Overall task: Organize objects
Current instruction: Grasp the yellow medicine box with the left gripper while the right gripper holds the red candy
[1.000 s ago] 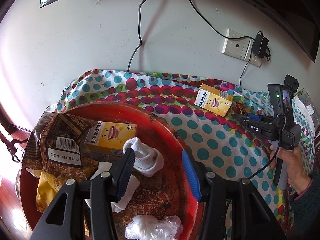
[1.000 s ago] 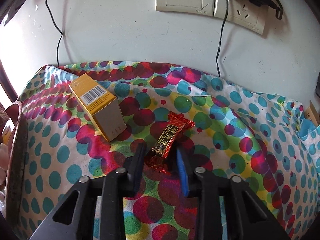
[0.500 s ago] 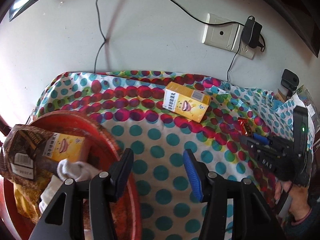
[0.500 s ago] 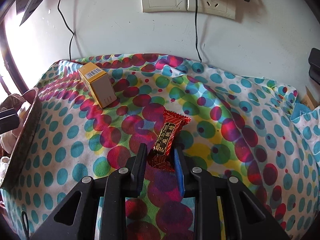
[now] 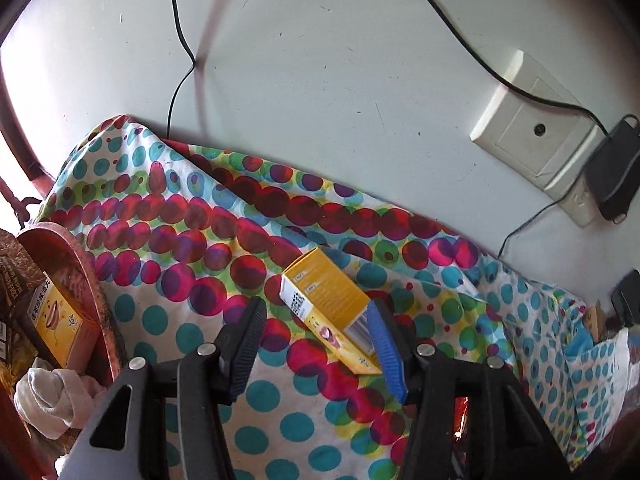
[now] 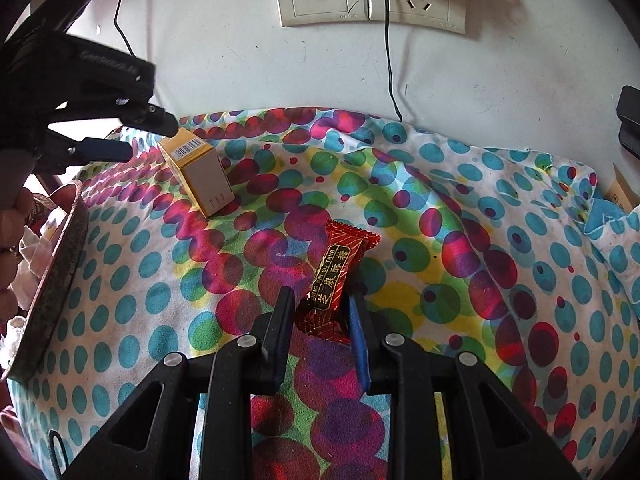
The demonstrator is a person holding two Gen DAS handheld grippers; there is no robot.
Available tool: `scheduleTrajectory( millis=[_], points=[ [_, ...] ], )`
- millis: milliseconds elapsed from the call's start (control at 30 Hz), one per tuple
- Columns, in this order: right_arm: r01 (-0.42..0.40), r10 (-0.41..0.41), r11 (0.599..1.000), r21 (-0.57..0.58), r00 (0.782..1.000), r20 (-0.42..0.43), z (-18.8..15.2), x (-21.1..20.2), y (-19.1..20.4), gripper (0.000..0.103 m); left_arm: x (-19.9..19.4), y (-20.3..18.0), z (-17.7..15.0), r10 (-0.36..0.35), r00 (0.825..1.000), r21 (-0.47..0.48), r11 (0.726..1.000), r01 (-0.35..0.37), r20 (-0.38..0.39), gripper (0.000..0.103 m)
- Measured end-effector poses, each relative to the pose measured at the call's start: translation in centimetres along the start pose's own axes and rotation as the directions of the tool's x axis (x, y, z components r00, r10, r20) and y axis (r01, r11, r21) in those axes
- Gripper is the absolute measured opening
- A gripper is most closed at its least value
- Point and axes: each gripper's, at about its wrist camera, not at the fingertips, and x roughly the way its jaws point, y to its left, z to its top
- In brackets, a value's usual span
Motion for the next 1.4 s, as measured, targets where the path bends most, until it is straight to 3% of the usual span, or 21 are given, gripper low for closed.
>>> scheduleTrajectory(
  millis=[233, 333, 633, 800, 933, 967, 1000, 1033, 1133, 1400],
  points=[
    [-0.013, 0.013, 1.0, 0.005, 1.0, 0.001, 0.0, -0.1, 0.3, 0.028, 1.7, -0.3, 0.7, 0.072, 0.996, -0.1, 0.992, -0.077, -0.054, 0.054],
    [-0.015, 0.015, 1.0, 0.005, 1.0, 0.001, 0.0, 0.0, 0.4, 0.028, 2.1, 0.0, 0.8, 0.061, 0.997, -0.159, 0.985, -0.068, -0.051, 0.059],
    [-0.032, 0.032, 0.999, 0.014, 0.999, 0.002, 0.0, 0.0, 0.6, 0.03, 3.9, -0.6, 1.0, 0.07, 0.993, -0.179, 0.98, -0.085, -0.09, 0.059],
    [-0.029, 0.029, 1.0, 0.011, 1.0, 0.002, -0.1, -0.2, 0.6, 0.03, 5.5, 0.1, -0.3, 0.021, 0.991, -0.206, 0.977, -0.049, -0.134, 0.059],
    [-0.032, 0.032, 0.999, 0.013, 0.999, 0.003, -0.1, -0.4, 0.5, 0.03, 5.4, -0.2, -1.2, 0.018, 0.996, -0.14, 0.99, -0.03, -0.089, 0.057],
    [-0.032, 0.032, 0.999, 0.013, 0.999, 0.002, -0.1, -0.4, 0.5, 0.029, 5.4, -0.3, -1.5, 0.014, 0.996, -0.119, 0.993, -0.024, -0.083, 0.048],
    [-0.031, 0.031, 0.999, 0.012, 1.0, 0.002, -0.1, -0.4, 0.5, 0.029, 5.1, -0.3, -1.7, 0.025, 0.998, -0.098, 0.995, -0.031, -0.063, 0.032],
    [-0.03, 0.03, 1.0, 0.01, 1.0, 0.002, -0.1, -0.4, 0.5, 0.029, 5.1, -0.3, -2.0, 0.026, 0.998, -0.079, 0.996, -0.03, -0.056, 0.03],
    [-0.03, 0.03, 0.999, 0.011, 1.0, 0.002, -0.1, -0.5, 0.5, 0.029, 4.7, 0.0, -2.7, 0.0, 1.0, -0.033, 0.999, -0.001, -0.023, 0.03],
    [-0.025, 0.025, 1.0, 0.006, 1.0, 0.001, 0.0, -0.7, 0.3, 0.029, 2.9, 0.8, -5.3, 0.013, 1.0, 0.126, 0.992, -0.015, 0.02, 0.03]
  ],
)
